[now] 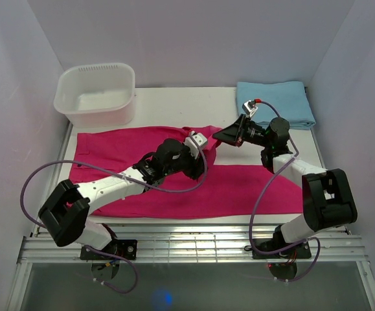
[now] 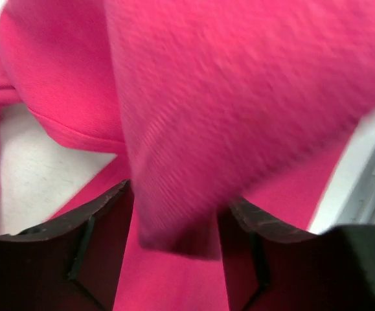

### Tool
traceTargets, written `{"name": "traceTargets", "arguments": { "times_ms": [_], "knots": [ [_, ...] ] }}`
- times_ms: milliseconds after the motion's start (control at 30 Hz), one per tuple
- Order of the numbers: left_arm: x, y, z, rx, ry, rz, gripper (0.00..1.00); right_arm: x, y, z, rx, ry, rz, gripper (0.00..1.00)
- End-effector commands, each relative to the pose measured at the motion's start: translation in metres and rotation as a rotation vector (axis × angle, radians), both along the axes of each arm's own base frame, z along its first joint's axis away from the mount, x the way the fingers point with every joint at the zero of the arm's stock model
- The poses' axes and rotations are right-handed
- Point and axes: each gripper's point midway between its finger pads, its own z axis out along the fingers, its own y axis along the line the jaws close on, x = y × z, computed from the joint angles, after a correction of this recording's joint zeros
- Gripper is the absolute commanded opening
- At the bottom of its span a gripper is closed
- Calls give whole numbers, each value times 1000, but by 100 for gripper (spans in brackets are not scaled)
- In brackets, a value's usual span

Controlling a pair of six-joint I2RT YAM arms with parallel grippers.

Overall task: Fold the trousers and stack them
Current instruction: Flatten the trousers out

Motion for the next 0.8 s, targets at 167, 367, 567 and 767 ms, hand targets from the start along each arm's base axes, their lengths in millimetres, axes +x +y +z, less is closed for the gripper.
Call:
{"name": "traceTargets", "arguments": {
  "times_ms": [167,367,567,767],
  "knots": [
    [8,13,83,250,-541,-289,0,4,-75,-17,-316,-186,-35,73],
    [-33,7,92,275,-497,-645,0,-14,-124,-3,-715,-739,-32,90],
    [-36,22,70,475,-956,-894,0,-28,-129,-4,-797,-889,10,90],
    [-14,-2,92,606,-1321,-1067,0,-22,-116,-9,-675,-710,87,90]
  ]
}}
